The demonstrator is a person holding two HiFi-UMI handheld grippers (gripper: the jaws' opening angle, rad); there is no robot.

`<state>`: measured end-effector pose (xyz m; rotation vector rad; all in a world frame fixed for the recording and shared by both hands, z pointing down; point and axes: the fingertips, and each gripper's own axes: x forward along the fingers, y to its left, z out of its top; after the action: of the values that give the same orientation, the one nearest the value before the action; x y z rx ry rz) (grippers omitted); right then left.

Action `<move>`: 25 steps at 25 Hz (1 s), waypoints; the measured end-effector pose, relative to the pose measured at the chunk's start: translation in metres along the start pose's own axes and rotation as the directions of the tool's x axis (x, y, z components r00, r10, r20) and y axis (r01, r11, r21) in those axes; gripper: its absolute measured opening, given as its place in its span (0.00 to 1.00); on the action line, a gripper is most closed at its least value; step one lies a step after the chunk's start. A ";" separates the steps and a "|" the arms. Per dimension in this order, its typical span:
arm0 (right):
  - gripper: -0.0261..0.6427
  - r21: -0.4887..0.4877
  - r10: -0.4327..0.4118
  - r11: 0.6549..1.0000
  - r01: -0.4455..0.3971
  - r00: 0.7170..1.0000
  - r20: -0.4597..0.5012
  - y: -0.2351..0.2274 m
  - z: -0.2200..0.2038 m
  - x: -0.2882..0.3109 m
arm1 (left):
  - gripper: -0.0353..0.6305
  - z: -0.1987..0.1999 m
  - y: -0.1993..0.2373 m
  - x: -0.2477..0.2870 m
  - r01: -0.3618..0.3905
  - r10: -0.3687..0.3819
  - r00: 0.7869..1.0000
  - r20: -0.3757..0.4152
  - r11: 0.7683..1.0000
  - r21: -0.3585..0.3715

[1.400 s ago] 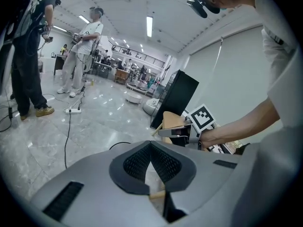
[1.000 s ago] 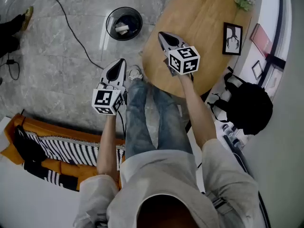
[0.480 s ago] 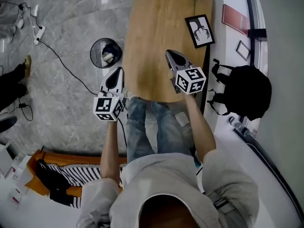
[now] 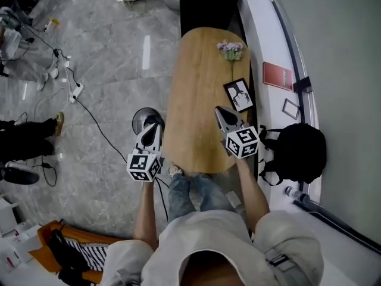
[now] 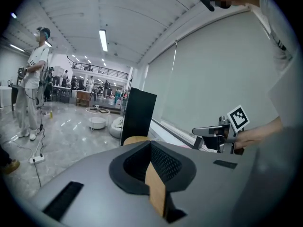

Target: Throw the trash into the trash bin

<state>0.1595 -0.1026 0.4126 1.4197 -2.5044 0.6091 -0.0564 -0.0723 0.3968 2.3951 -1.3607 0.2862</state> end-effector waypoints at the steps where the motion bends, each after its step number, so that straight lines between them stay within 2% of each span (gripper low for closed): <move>1: 0.08 -0.010 0.000 1.000 0.000 1.000 0.014 0.002 0.012 -0.004 | 0.08 0.011 0.001 -0.005 -0.008 0.008 1.000 0.014 1.000 0.002; 12: 0.08 -0.124 0.010 0.992 0.007 0.990 0.138 0.039 0.125 -0.033 | 0.08 0.106 0.019 -0.059 -0.053 0.049 0.992 0.113 0.998 0.037; 25: 0.08 -0.175 0.002 0.984 0.040 0.973 0.233 0.050 0.174 -0.060 | 0.08 0.160 0.027 -0.089 -0.113 0.091 0.975 0.204 0.989 0.100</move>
<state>0.1533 -0.1110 0.2225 1.5218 -2.6375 0.2158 -0.1256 -0.0811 0.2259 2.5052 -1.5990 0.1560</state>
